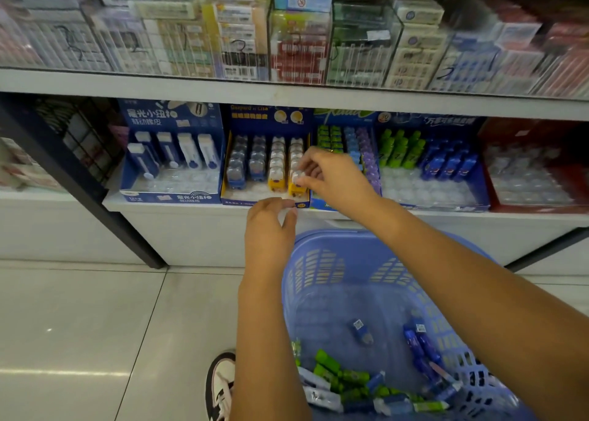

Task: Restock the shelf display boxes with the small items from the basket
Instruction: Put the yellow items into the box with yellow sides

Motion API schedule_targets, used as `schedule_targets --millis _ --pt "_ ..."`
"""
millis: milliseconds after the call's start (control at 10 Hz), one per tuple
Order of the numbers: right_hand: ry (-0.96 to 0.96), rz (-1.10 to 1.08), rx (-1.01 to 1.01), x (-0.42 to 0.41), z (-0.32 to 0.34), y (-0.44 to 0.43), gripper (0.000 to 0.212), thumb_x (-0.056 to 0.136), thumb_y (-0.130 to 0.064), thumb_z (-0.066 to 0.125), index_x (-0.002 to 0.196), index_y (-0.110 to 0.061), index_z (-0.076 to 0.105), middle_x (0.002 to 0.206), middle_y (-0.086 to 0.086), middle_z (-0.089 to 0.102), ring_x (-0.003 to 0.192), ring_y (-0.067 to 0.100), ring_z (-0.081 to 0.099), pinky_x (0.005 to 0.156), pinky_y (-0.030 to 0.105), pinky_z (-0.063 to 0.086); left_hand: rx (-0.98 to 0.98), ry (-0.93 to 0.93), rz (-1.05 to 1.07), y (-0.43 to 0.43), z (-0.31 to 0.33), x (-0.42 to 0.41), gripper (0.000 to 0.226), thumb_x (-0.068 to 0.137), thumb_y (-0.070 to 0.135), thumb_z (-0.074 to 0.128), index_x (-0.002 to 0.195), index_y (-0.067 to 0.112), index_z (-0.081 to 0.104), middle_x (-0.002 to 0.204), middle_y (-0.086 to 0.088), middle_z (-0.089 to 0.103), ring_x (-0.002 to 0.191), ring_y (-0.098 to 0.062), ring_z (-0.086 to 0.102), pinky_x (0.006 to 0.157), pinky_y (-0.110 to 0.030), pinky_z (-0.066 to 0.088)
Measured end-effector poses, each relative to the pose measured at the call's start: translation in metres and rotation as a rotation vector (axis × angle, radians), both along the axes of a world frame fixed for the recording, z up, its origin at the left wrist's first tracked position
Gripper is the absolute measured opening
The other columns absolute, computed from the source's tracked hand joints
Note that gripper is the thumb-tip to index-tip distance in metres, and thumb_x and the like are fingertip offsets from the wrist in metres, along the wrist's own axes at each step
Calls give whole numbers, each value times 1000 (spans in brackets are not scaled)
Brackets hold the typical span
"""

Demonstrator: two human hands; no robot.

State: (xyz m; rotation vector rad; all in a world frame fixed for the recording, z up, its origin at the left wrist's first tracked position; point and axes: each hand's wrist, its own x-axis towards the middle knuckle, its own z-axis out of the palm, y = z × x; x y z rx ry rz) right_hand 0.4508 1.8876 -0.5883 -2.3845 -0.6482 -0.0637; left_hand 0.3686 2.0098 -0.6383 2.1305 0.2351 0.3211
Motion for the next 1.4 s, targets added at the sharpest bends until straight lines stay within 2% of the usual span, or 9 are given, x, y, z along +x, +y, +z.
schedule_targets --millis 200,700,800,900,1000,1100,1200,1300,1400 --pt "-106 51 -210 2 -2 6 17 91 -21 60 100 -6 59 97 11 63 83 20 57 74 33 47 65 20 1 3 -3 1 31 94 20 56 123 10 61 128 -6 55 124 -17 42 95 -13 27" --pt "-9 0 -274 6 10 13 18 86 -14 67 100 -3 67 104 14 66 97 25 61 86 35 49 88 29 -23 4 -7 3 31 94 19 56 124 12 60 129 -4 54 123 -17 43 96 -15 29" --pt "-75 -19 -288 -5 15 10 25 89 -23 63 108 -7 66 108 12 62 98 24 59 87 35 48 -2 -57 36 -2 -5 -4 24 97 23 51 114 14 65 114 3 60 106 -11 55 88 -13 37" --pt "-31 -55 -146 -32 11 -16 18 87 -29 64 88 -11 66 80 2 63 78 18 60 71 28 47 -111 -59 -3 -15 -6 -8 29 97 27 49 75 21 67 70 14 65 66 -3 62 62 -16 47" --pt "214 -28 -353 -59 -27 -59 9 83 -19 66 81 -11 68 81 5 69 81 21 64 72 28 47 -93 266 -185 -36 -20 -7 39 94 22 50 56 19 61 54 7 62 46 -9 58 57 -25 51" --pt "616 58 -614 -88 -91 -98 16 78 -14 69 94 -12 71 99 6 72 95 22 65 80 28 48 0 729 -401 -62 -53 -11 30 93 13 51 69 7 68 68 -10 65 55 -17 59 65 -32 54" --pt "824 121 -679 -111 -152 -116 28 79 -16 70 107 -11 67 111 10 67 103 26 62 76 29 45 262 1003 -554 -87 -95 -32 26 92 15 54 109 2 68 110 -16 67 97 -27 64 90 -36 51" --pt "891 175 -706 -124 -199 -118 38 80 -17 70 117 -11 63 120 11 62 104 27 61 81 30 47 433 1168 -632 -100 -134 -52 35 94 12 49 128 8 58 132 -11 56 122 -27 53 102 -34 44" --pt "948 221 -736 -133 -230 -117 32 82 -16 69 112 -4 64 117 17 63 91 23 57 87 32 47 447 1198 -581 -104 -155 -59 36 98 12 39 131 5 54 135 -13 53 124 -29 51 100 -35 42"
